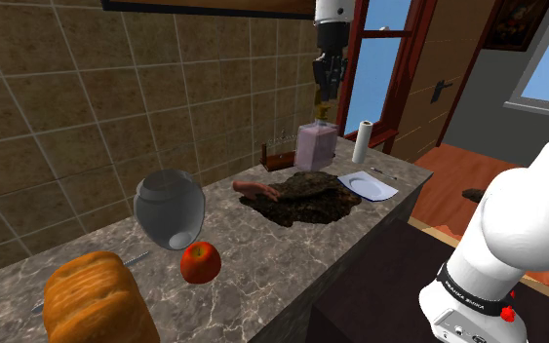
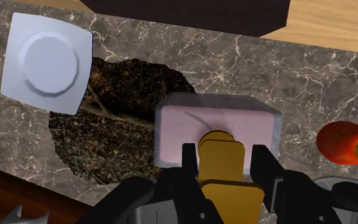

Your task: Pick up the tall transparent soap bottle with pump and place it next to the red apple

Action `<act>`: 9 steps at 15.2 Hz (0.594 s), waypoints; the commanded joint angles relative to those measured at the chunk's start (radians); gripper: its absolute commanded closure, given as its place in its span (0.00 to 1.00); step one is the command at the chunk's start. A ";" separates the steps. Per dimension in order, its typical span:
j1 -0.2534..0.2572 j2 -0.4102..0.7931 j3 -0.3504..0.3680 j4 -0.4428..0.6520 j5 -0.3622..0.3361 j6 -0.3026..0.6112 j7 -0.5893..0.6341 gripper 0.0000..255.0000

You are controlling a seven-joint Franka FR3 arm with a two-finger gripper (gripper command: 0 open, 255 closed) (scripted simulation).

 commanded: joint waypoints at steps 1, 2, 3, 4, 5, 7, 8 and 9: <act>0.018 -0.016 0.029 -0.001 0.011 -0.012 0.048 1.00; 0.027 -0.022 0.044 -0.002 0.018 -0.017 0.073 1.00; 0.036 -0.027 0.059 -0.002 0.024 -0.021 0.097 1.00; 0.046 -0.031 0.074 -0.001 0.031 -0.025 0.122 1.00; 0.055 -0.035 0.089 0.001 0.038 -0.028 0.146 1.00; 0.073 -0.038 0.120 0.009 0.052 -0.036 0.196 1.00; 0.083 -0.038 0.136 0.014 0.059 -0.040 0.221 1.00; 0.092 -0.037 0.151 0.021 0.066 -0.043 0.246 1.00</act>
